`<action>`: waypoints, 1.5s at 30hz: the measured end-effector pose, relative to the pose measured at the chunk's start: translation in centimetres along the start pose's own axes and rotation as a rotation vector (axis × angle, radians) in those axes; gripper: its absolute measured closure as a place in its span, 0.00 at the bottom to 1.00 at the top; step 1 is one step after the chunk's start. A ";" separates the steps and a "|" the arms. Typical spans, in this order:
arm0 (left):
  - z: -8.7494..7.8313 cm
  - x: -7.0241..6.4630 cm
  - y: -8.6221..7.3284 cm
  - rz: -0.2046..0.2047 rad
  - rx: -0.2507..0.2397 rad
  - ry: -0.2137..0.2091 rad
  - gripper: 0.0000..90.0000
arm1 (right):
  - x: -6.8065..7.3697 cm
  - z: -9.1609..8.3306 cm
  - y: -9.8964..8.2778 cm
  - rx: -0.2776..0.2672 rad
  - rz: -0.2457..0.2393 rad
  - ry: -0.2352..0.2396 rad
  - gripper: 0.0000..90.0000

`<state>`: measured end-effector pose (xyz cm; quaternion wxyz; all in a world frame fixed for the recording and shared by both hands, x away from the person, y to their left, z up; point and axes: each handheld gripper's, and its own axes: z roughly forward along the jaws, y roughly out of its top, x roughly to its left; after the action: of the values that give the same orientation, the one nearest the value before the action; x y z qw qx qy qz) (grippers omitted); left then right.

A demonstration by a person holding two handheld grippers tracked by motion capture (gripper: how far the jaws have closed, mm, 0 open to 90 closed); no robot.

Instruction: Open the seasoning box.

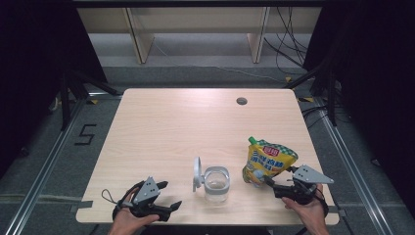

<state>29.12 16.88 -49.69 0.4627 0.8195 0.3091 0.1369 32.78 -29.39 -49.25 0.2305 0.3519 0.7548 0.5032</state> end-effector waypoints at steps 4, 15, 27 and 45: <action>0.0 0.0 0.0 -0.001 -0.001 0.000 0.20 | 0.1 0.2 0.1 -0.002 0.001 0.006 0.24; 0.0 0.2 0.0 0.031 0.006 0.000 0.20 | 0.0 1.1 0.2 -0.022 -0.011 0.024 0.25; 0.0 0.1 0.0 0.022 0.003 0.003 0.20 | -0.4 2.0 0.2 -0.075 -0.028 0.051 0.25; 0.2 0.0 -0.1 0.011 0.012 0.004 0.20 | -0.7 2.9 -0.1 -0.126 -0.001 0.081 0.27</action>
<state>29.15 16.78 -49.87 0.4565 0.8237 0.3062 0.1392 35.27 -28.22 -50.43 0.2217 0.3156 0.7304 0.5637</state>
